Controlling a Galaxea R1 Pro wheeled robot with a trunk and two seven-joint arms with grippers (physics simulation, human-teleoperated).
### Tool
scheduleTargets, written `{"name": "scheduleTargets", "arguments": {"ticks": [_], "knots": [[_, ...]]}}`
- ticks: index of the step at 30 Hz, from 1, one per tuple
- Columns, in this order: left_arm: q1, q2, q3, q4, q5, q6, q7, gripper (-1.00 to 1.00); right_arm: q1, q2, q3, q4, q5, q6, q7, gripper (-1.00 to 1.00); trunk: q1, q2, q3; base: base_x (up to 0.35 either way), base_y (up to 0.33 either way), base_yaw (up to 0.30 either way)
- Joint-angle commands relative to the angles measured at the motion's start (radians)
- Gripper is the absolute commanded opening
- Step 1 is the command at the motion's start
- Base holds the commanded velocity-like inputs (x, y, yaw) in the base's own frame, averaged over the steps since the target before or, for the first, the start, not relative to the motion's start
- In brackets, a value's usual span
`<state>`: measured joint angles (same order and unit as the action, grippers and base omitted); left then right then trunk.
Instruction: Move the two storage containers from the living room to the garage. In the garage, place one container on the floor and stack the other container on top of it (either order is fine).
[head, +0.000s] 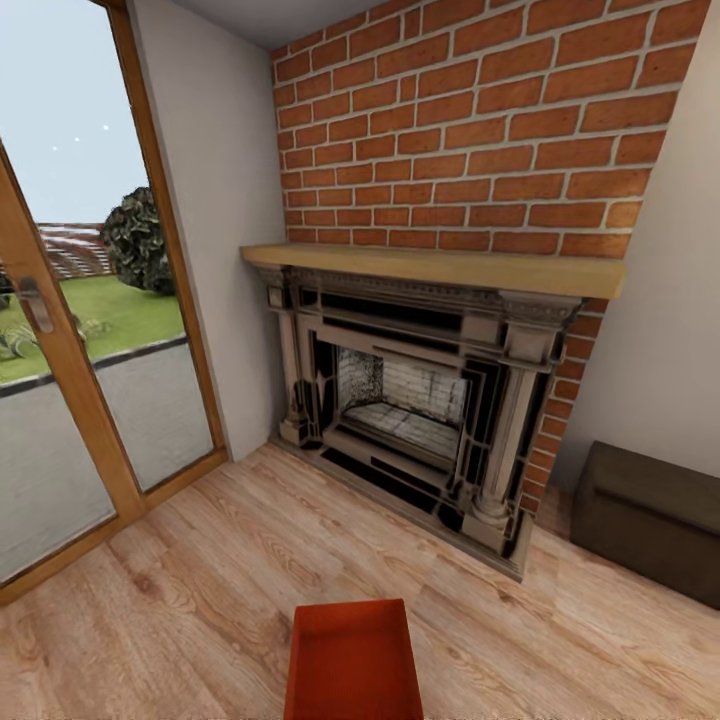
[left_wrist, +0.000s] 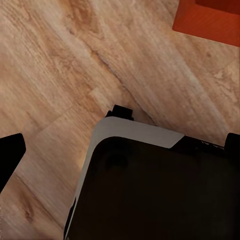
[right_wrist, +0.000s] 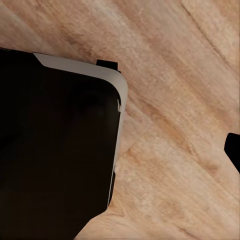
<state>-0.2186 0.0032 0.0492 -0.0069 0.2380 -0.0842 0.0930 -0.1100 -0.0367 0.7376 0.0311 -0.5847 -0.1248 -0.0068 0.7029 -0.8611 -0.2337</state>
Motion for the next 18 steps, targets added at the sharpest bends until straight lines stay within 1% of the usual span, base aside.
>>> {"name": "scheduleTargets", "arguments": {"ticks": [1, 18], "knots": [[-0.001, 0.000, 0.005, 0.001, 0.001, -0.003, 0.001, 1.00, -0.001, 0.000, 0.008, 0.002, -0.006, -0.004, 0.000, 1.00, 0.000, -0.001, -0.003, 0.000, 0.000, 0.000], [-0.001, 0.000, 0.005, 0.001, 0.001, -0.003, 0.001, 1.00, 0.003, -0.001, 0.008, 0.003, -0.006, -0.006, -0.002, 1.00, 0.000, -0.001, -0.031, 0.000, 0.000, 0.000]]}}
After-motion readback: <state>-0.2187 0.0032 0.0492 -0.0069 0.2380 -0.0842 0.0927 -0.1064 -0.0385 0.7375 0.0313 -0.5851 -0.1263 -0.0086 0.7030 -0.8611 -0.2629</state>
